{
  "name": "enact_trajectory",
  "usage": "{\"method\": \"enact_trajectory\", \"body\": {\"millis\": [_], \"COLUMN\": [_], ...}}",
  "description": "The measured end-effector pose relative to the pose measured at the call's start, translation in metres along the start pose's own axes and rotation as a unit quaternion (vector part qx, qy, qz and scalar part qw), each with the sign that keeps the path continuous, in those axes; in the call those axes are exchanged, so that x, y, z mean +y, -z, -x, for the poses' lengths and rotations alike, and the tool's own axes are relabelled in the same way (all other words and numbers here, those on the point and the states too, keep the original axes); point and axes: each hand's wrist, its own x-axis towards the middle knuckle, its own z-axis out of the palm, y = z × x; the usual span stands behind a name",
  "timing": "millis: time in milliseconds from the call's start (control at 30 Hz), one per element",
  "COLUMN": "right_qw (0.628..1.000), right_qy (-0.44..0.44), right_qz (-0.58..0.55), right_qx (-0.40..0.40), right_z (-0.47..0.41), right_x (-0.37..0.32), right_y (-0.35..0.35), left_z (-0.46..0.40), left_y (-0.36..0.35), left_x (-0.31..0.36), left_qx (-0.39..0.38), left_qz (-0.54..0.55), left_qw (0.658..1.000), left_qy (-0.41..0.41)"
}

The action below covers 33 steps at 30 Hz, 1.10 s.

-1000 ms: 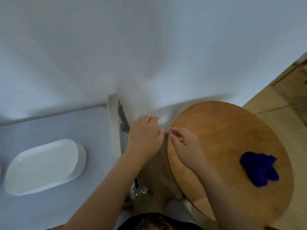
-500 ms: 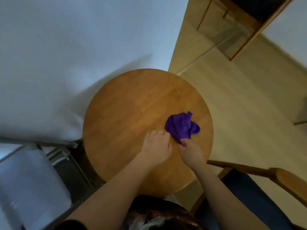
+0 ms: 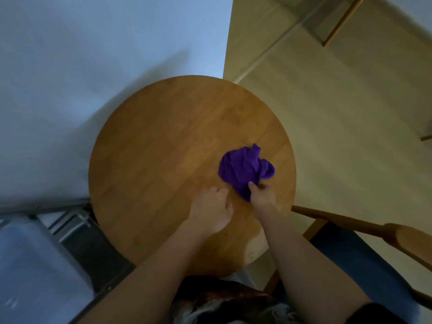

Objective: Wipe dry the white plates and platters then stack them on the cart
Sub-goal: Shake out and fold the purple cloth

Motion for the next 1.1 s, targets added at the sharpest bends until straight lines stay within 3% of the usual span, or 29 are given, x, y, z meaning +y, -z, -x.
{"method": "enact_trajectory", "body": {"millis": [100, 233, 400, 467, 567, 733, 800, 867, 1000, 1100], "right_qw": [0.998, 0.986, 0.936, 0.9, 0.815, 0.694, 0.663, 0.636, 0.591, 0.584], "right_qy": [0.014, 0.169, 0.323, 0.375, 0.431, 0.503, 0.536, 0.551, 0.545, 0.549], "right_qz": [-0.057, 0.012, 0.113, 0.17, 0.301, 0.391, 0.396, 0.408, 0.425, 0.412], "right_qx": [-0.021, -0.005, -0.078, -0.144, -0.245, -0.337, -0.341, -0.354, -0.417, -0.434], "right_z": [0.004, 0.035, 0.101, 0.135, 0.198, 0.317, 0.353, 0.381, 0.423, 0.438], "right_x": [-0.004, -0.023, -0.057, -0.075, -0.099, -0.125, -0.129, -0.13, -0.116, -0.101], "right_y": [-0.007, -0.008, -0.003, 0.0, -0.001, -0.014, -0.021, -0.029, -0.054, -0.076], "left_z": [0.005, 0.014, 0.037, 0.053, 0.089, 0.184, 0.227, 0.265, 0.338, 0.382], "left_y": [0.003, 0.013, 0.031, 0.042, 0.068, 0.12, 0.136, 0.148, 0.174, 0.188], "left_x": [-0.011, -0.025, -0.042, -0.052, -0.071, -0.112, -0.135, -0.158, -0.181, -0.187], "left_qx": [-0.014, 0.015, 0.083, 0.129, 0.158, 0.093, 0.108, 0.173, 0.302, 0.367], "left_qz": [0.008, 0.037, 0.097, 0.129, 0.134, 0.192, 0.207, 0.178, 0.196, 0.243], "left_qw": [1.0, 0.999, 0.992, 0.983, 0.976, 0.962, 0.965, 0.965, 0.928, 0.89], "left_qy": [0.013, 0.022, -0.011, -0.032, -0.069, -0.173, -0.12, -0.079, -0.097, -0.121]}}
